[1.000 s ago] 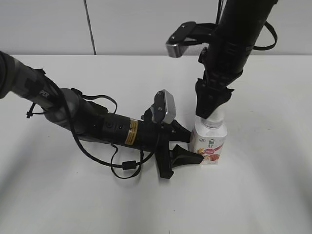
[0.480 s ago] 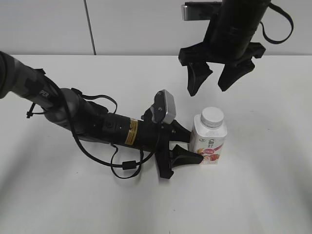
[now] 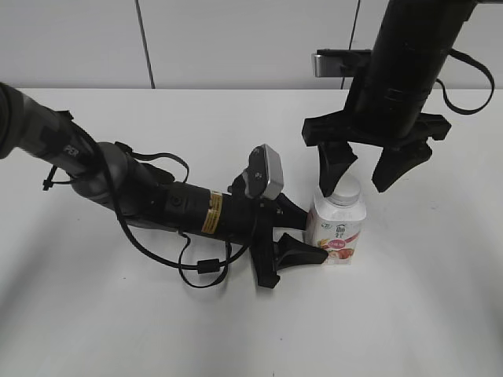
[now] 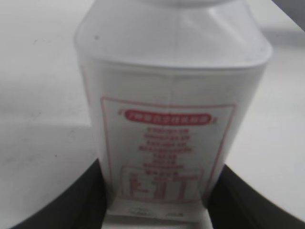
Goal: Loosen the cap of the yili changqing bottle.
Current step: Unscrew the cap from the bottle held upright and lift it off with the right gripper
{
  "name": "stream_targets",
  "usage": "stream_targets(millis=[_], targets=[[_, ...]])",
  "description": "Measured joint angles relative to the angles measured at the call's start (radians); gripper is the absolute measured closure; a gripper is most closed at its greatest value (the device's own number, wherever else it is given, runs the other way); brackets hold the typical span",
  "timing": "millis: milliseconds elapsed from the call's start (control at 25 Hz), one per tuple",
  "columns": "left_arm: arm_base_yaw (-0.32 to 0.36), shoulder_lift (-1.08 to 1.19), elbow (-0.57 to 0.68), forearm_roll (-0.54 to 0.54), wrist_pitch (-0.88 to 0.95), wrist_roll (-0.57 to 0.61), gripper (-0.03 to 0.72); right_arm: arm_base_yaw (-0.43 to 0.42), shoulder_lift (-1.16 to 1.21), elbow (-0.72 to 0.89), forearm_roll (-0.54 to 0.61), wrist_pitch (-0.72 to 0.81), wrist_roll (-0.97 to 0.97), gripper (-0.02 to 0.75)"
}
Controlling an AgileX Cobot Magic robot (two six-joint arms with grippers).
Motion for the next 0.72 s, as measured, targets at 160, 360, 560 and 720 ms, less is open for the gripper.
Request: stream_targets(millis=[160, 360, 560, 720], targets=[[0.0, 0.0, 0.0, 0.0, -0.001, 0.0, 0.305, 0.0, -0.004, 0.012, 0.004, -0.029, 0.005, 0.161], [0.0, 0.0, 0.0, 0.0, -0.001, 0.0, 0.305, 0.0, -0.004, 0.013, -0.002, -0.079, 0.024, 0.161], [0.0, 0.0, 0.0, 0.001, -0.001, 0.0, 0.305, 0.0, -0.002, 0.013, -0.026, -0.079, 0.039, 0.161], [0.0, 0.0, 0.0, 0.001, -0.001, 0.0, 0.305, 0.0, 0.03, 0.013, -0.031, -0.06, 0.04, 0.161]])
